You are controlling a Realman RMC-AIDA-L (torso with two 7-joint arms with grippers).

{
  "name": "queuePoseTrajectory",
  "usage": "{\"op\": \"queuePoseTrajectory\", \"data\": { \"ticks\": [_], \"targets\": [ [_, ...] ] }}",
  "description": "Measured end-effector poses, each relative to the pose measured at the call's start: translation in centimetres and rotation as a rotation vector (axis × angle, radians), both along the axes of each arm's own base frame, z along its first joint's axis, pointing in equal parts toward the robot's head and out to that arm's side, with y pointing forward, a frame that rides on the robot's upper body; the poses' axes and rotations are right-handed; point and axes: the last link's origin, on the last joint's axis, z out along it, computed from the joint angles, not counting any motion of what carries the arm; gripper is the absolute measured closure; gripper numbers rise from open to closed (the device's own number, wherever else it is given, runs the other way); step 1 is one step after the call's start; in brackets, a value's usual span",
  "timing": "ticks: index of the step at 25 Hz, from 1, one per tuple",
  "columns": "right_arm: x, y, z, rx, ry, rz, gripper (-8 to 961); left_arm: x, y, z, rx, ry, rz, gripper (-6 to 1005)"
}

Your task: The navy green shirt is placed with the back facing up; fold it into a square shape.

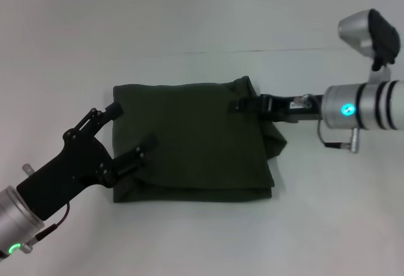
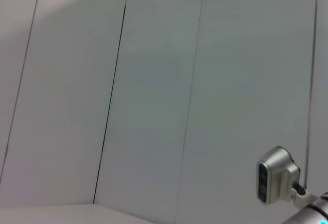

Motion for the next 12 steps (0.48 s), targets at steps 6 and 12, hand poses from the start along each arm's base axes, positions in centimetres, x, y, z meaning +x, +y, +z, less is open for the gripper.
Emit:
{"op": "queuePoseTrajectory", "data": {
  "ticks": [6, 12],
  "targets": [
    [-0.87, 0.20, -1.36, 0.046, 0.014, 0.011, 54, 0.14, 0.22, 0.04, 0.003, 0.001, -0.004, 50],
    [-1.02, 0.59, -0.96, 0.077, 0.033, 0.010, 54, 0.10, 0.36, 0.01, 0.006, 0.002, 0.004, 51]
  ]
}}
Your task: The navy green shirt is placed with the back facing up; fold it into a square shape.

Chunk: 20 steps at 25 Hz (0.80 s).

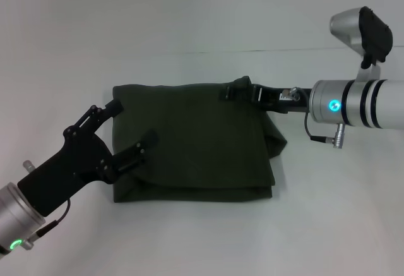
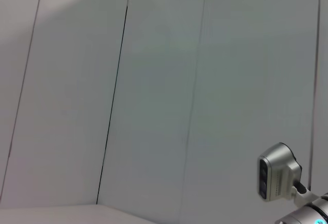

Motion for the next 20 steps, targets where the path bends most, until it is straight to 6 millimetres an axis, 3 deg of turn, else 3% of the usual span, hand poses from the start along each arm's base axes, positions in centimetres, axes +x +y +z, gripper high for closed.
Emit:
{"op": "queuePoseTrajectory", "data": {
  "ticks": [20],
  "targets": [
    [-0.14, 0.99, -0.11, 0.153, 0.006, 0.038, 54, -0.08, 0.23, 0.03, 0.013, -0.008, 0.019, 51]
  ]
}}
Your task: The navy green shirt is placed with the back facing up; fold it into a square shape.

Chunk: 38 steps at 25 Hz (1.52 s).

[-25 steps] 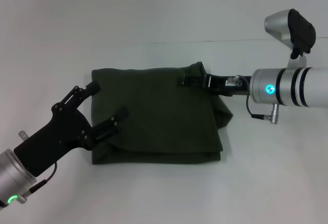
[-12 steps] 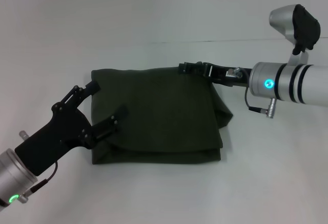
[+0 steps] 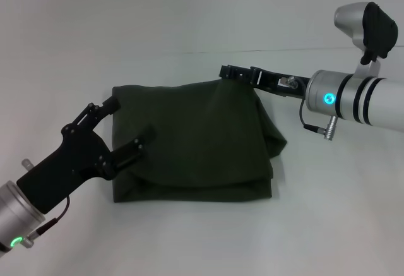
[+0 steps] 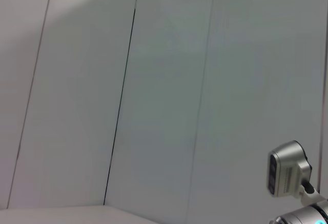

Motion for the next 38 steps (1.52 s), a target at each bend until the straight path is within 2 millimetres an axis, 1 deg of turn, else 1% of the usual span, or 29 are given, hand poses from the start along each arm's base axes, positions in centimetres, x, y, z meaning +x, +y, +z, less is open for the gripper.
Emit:
{"op": "queuePoseTrajectory", "data": {
  "ticks": [7, 12, 13, 14, 19, 22, 23, 28, 32, 38],
  "targets": [
    [0.5, 0.5, 0.3, 0.041, -0.068, 0.016, 53, 0.0, 0.0, 0.0, 0.001, -0.002, 0.003, 50],
    [0.9, 0.9, 1.4, 0.070, -0.069, 0.010, 53, -0.1, -0.1, 0.0, 0.002, -0.007, 0.009, 50],
    [1.2, 1.1, 2.3, 0.087, -0.071, 0.006, 53, -0.1, -0.1, 0.0, 0.003, -0.008, 0.011, 51],
    [1.2, 1.1, 2.3, 0.087, -0.071, 0.006, 53, -0.2, 0.0, 0.0, 0.004, -0.008, 0.011, 51],
    [2.8, 1.6, 5.6, 0.099, -0.044, -0.034, 53, -0.3, -0.1, 0.2, 0.012, -0.014, 0.018, 50],
    [3.3, 0.9, 6.4, 0.049, 0.014, -0.046, 53, -0.3, -0.1, 0.2, 0.014, -0.016, 0.020, 50],
    [3.3, 0.9, 6.4, 0.049, 0.014, -0.046, 53, -0.3, -0.1, 0.2, 0.016, -0.018, 0.021, 50],
    [3.1, -0.4, 5.7, -0.057, 0.072, -0.060, 53, -0.1, 0.1, 0.2, 0.022, -0.021, 0.019, 51],
    [2.5, -1.0, 4.3, -0.137, 0.077, -0.075, 54, 0.0, 0.2, 0.3, 0.022, -0.020, 0.015, 50],
    [1.3, -1.1, 2.3, -0.154, 0.074, -0.076, 54, -0.1, 0.2, 0.2, 0.027, -0.013, 0.019, 51]
  ]
}}
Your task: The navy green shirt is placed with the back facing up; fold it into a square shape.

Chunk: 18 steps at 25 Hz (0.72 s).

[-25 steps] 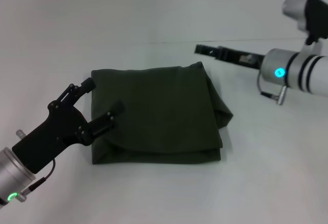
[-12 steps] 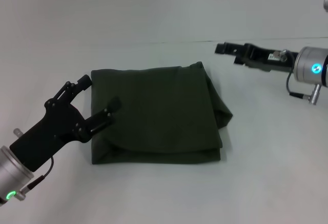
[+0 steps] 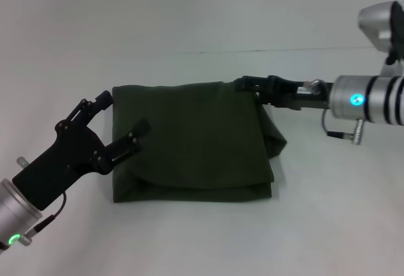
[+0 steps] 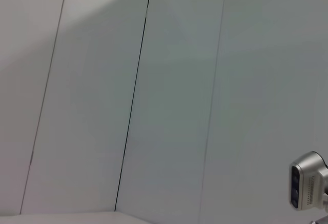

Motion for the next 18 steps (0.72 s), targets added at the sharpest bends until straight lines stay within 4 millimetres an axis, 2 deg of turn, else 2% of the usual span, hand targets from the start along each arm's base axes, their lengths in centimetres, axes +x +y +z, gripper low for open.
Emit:
{"op": "queuePoseTrajectory", "data": {
  "ticks": [9, 18],
  "targets": [
    [-1.3, 0.6, -2.1, 0.038, -0.043, 0.003, 54, -0.1, -0.1, 0.0, 0.000, 0.000, 0.004, 51],
    [-2.3, 1.4, -3.2, 0.123, -0.038, 0.024, 54, -0.2, 0.0, 0.2, 0.011, -0.005, 0.013, 50]
  ]
}}
